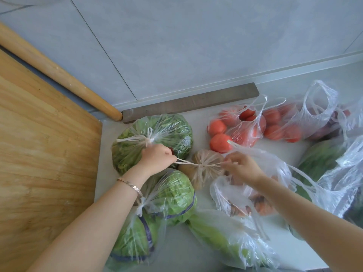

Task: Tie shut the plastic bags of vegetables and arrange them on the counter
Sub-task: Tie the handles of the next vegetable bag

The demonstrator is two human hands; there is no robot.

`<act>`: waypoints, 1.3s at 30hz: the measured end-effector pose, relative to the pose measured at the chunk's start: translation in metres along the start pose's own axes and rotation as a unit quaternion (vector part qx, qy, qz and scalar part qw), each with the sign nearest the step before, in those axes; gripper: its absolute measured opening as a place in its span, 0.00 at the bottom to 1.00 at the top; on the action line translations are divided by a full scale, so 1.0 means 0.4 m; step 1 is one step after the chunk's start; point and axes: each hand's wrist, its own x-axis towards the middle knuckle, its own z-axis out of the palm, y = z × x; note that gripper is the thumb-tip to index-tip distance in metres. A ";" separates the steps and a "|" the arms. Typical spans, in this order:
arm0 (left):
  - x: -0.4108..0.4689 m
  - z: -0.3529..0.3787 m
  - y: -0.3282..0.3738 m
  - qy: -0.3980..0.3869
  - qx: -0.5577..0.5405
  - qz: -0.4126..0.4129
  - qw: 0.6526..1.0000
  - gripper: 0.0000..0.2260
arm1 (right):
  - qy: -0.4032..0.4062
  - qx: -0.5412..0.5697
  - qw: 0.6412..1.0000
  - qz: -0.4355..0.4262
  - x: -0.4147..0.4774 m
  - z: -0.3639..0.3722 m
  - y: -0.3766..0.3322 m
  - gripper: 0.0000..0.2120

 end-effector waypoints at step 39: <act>0.033 0.055 0.070 0.033 -0.325 0.029 0.945 0.09 | -0.077 -0.014 0.996 -0.053 0.096 0.115 -0.069 0.13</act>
